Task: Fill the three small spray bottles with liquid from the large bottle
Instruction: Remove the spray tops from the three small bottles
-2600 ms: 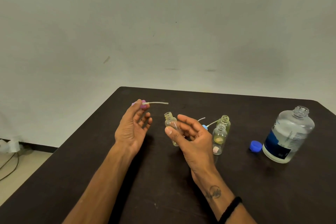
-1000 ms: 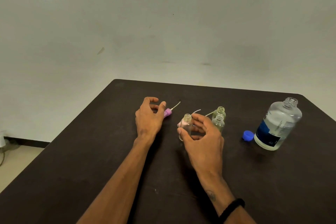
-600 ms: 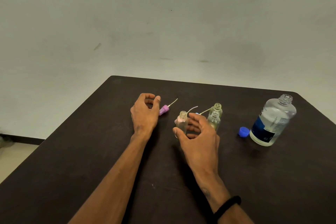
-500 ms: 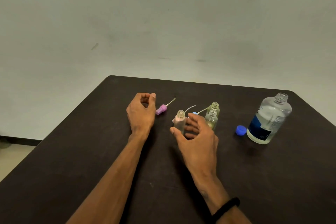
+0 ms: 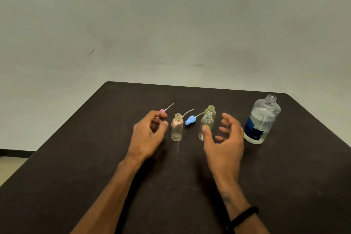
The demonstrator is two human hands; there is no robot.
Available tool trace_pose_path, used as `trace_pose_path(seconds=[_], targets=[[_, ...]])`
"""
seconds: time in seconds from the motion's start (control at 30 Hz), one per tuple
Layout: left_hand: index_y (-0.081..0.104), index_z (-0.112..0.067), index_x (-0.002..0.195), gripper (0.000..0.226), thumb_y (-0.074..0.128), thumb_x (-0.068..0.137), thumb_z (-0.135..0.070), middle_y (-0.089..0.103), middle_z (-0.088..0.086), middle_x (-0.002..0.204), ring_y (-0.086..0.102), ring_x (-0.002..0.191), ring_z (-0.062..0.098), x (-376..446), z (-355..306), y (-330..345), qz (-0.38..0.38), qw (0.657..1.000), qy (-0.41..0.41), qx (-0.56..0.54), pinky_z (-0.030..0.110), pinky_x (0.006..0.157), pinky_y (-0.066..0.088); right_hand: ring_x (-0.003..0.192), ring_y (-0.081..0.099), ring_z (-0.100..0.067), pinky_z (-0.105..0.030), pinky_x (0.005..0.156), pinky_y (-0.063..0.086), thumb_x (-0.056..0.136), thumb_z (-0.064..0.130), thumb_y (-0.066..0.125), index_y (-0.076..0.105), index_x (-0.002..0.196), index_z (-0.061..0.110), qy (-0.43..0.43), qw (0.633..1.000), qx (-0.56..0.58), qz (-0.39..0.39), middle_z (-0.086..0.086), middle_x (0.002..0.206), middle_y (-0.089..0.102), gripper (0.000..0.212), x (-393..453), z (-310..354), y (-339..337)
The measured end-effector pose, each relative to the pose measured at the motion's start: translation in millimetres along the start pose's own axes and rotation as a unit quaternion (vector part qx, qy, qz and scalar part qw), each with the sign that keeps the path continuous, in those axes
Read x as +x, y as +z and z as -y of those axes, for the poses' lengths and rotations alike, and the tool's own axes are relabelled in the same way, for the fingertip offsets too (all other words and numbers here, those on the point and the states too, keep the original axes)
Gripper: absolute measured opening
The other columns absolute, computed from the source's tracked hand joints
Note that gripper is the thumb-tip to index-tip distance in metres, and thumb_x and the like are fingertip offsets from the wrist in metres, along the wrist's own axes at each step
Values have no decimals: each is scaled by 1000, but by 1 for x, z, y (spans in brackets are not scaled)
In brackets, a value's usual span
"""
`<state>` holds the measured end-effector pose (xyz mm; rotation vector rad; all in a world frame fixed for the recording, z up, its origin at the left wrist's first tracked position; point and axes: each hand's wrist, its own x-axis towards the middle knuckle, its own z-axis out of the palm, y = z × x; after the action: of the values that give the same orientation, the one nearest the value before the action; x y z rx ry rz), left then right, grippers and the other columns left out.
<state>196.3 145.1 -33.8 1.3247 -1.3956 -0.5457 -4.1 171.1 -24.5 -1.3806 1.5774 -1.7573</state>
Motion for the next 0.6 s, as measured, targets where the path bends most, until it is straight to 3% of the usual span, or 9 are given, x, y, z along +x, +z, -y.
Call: trace_pose_path(seconds=[0.1, 0.2, 0.37, 0.5, 0.6], targets=[[63, -36, 129, 44, 79, 88, -39, 71, -15, 101, 66, 89, 10, -8, 5, 0, 96, 990, 30, 96, 23, 86, 53, 117, 63, -6, -28, 96, 57, 84, 15, 88, 54, 146, 28, 41, 996, -18, 73, 9, 134, 62, 71, 4, -11, 2], [59, -40, 134, 58, 80, 83, -57, 61, -30, 102, 58, 102, 4, -8, 6, 2, 118, 975, 50, 180, 21, 88, 48, 114, 67, -7, -23, 95, 55, 86, 16, 88, 57, 143, 26, 45, 993, -40, 101, 7, 129, 69, 66, 6, -14, 6], [65, -39, 129, 46, 80, 86, -52, 67, -26, 103, 58, 100, 3, -5, 8, 1, 105, 974, 66, 191, 17, 82, 44, 105, 68, -7, -10, 83, 49, 88, 18, 87, 63, 136, 21, 45, 991, -64, 112, 5, 121, 71, 54, 7, -13, 14], [67, -37, 127, 45, 81, 86, -47, 65, -27, 99, 60, 100, 5, -4, 8, 0, 105, 976, 55, 180, 12, 81, 42, 105, 67, -4, -24, 95, 59, 86, 21, 89, 66, 128, 25, 32, 985, -79, 147, 9, 115, 70, 48, 4, -7, 23], [67, -36, 126, 44, 83, 86, -45, 68, -23, 100, 61, 101, 6, -4, 8, -1, 97, 979, 46, 171, 10, 81, 41, 106, 67, -3, -16, 91, 54, 84, 19, 90, 64, 136, 24, 29, 986, -71, 148, 12, 119, 68, 59, 5, -2, 16]])
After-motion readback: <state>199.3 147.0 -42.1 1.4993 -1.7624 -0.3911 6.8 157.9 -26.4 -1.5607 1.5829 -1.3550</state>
